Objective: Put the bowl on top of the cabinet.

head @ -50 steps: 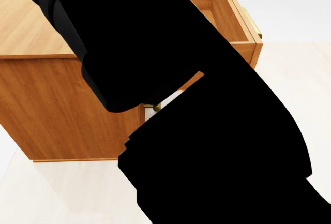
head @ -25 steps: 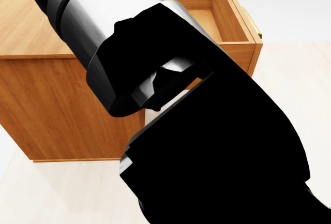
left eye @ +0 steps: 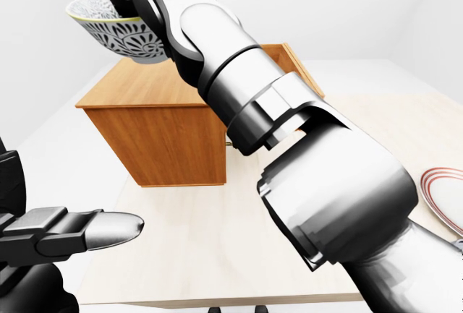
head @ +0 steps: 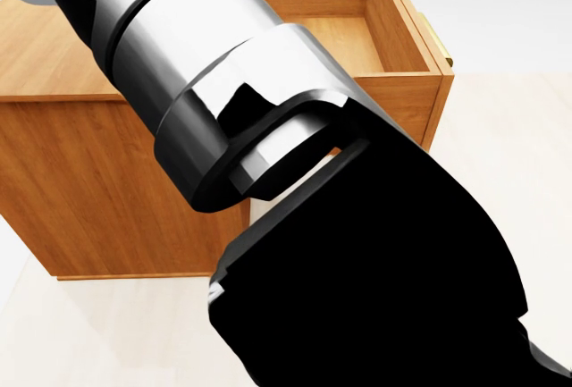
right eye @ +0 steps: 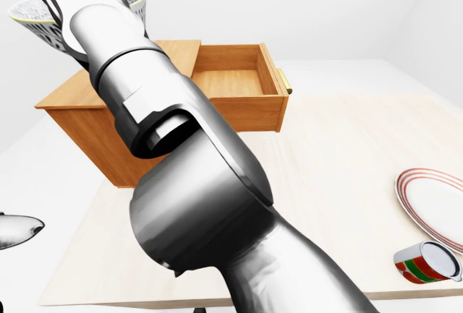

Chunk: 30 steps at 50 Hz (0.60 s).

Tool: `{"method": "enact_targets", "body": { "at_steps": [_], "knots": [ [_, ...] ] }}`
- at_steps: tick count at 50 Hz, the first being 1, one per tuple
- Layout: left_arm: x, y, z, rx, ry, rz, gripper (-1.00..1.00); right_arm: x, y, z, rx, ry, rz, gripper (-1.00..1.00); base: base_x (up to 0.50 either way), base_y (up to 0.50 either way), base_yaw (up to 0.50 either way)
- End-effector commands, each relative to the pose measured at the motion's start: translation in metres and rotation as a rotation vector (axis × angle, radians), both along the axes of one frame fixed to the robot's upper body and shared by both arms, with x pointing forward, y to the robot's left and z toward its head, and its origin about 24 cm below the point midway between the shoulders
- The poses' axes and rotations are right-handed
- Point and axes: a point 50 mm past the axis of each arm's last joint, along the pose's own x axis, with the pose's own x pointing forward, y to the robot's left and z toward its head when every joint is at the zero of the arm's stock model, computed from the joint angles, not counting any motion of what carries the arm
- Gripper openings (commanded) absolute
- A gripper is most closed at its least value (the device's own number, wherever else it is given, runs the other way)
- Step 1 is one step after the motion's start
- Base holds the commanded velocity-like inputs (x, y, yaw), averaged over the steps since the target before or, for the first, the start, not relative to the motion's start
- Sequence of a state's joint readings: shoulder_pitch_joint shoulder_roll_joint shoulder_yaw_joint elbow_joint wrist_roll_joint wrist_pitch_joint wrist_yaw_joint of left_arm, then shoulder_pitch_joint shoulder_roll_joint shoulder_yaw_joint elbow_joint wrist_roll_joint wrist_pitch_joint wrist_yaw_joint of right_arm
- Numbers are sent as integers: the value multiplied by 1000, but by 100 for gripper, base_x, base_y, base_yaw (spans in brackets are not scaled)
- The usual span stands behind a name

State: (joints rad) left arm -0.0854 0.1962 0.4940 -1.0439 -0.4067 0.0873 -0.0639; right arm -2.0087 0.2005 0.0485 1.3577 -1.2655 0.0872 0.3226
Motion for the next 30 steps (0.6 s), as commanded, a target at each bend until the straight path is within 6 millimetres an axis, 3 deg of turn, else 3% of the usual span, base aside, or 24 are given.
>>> {"method": "enact_targets", "body": {
  "at_steps": [1,30],
  "knots": [
    [-1,0,0,3,-4,0,100,0,3,-4,12,-24,15,-96,0,0,0],
    [0,0,0,2,0,0,100,2,10,-21,19,-5,38,-98,0,0,0]
  ]
}}
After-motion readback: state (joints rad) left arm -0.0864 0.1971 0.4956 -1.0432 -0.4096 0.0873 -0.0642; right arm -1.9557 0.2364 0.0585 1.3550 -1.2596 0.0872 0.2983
